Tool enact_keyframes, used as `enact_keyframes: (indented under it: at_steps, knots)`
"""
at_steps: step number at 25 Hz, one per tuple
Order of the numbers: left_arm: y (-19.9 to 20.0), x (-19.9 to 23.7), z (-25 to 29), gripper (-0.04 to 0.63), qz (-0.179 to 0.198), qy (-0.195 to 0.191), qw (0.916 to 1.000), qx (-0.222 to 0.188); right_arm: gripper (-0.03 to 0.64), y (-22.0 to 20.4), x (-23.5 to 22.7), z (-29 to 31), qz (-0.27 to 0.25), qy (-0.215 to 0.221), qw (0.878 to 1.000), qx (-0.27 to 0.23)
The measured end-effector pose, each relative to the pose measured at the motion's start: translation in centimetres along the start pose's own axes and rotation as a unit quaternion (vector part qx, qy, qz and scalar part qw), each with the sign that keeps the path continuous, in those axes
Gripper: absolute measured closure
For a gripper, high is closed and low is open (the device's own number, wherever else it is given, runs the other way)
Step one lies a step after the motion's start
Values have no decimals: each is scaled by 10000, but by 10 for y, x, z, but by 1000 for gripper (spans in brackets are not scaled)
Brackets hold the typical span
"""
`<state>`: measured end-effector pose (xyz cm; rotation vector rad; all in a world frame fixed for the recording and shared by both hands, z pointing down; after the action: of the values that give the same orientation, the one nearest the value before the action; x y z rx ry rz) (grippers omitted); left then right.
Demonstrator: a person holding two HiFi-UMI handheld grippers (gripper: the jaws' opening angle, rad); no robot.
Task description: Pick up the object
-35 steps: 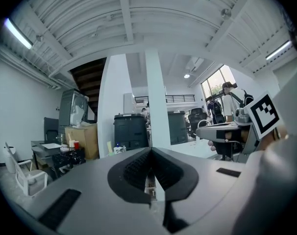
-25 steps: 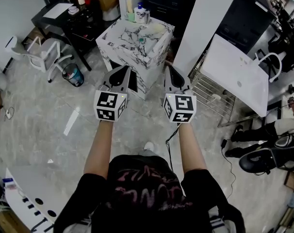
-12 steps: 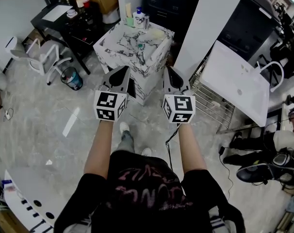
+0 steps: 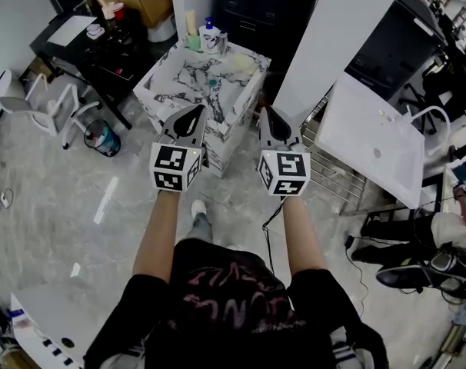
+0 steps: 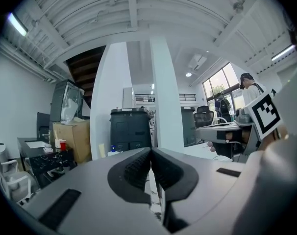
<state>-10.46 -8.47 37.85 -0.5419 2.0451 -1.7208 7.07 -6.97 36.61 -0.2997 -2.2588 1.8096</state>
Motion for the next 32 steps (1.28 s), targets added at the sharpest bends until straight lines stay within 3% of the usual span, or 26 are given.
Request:
enact_keyframes:
  at_steps: [17, 32]
  knots:
    - [-23, 126, 131, 578, -170, -757, 9970, -84, 601, -24, -8, 156, -297, -700, 9971, 29]
    - [-42, 143, 198, 578, -159, -976, 9951, -25, 601, -41, -56, 192, -327, -1051, 9939, 64]
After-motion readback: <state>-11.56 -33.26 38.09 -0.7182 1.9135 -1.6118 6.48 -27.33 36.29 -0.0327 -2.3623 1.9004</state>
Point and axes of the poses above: the fingertips, and each gripper's own axes: z forward along the fingers, x to its left, y out of its top, the point moved 4 cm from there along -z, backward along the fingers, and after that the axes turned 15 degrees about -x, right-handed, at the moved point
